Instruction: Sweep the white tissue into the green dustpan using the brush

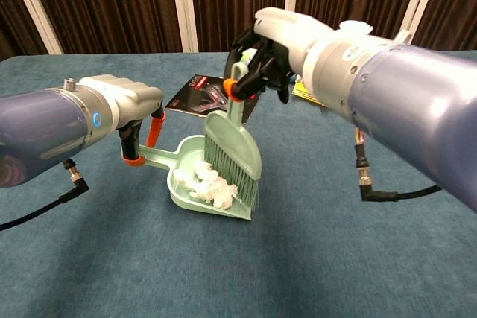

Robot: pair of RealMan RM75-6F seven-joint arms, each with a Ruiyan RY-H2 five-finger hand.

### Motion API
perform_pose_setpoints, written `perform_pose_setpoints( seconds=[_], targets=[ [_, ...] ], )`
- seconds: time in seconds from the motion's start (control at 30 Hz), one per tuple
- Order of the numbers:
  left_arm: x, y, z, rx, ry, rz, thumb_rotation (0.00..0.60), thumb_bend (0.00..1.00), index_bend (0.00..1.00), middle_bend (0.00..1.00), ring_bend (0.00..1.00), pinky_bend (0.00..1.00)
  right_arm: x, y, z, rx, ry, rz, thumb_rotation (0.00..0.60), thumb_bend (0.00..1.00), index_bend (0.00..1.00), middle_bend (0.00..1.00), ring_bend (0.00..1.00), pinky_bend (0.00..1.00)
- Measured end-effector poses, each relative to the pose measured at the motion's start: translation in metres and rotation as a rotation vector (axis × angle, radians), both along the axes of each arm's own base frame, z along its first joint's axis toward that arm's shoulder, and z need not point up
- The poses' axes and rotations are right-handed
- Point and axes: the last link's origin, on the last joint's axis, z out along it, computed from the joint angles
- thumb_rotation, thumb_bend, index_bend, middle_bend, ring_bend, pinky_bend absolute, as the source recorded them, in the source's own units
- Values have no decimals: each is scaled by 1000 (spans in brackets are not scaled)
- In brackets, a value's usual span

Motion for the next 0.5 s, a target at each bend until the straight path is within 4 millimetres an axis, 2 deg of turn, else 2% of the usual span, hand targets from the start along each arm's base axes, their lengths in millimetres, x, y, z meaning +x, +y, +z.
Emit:
perform_pose_setpoints(
  seconds=[0.1, 0.2, 0.27, 0.37, 0.5],
  targets=[
    [0, -1, 0, -3, 3, 0, 600, 520, 600, 1000, 984, 1000, -6, -3, 3, -12, 8, -9, 600, 491, 783, 860, 874, 726],
    [-1, -2, 0, -4, 4, 3, 600, 520, 600, 1000, 984, 1000, -14, -4, 4, -15, 31, -18, 600, 649, 763, 847, 843, 726],
    [-2, -3, 0, -5, 4, 3, 600, 520, 599, 1000, 984, 1000, -19, -4, 5, -10, 38, -25, 600, 790, 718, 802, 781, 731],
    [-2, -4, 0, -6, 4, 3, 600, 519, 598, 1000, 984, 1000, -25, -3, 3, 8, 33, -38, 600, 895, 696, 761, 733, 780],
    [-3, -5, 0, -6, 5, 4, 600, 520, 596, 1000, 983, 1000, -33, -1, 1, 36, 49, -44, 600, 998, 696, 746, 725, 874]
  ],
)
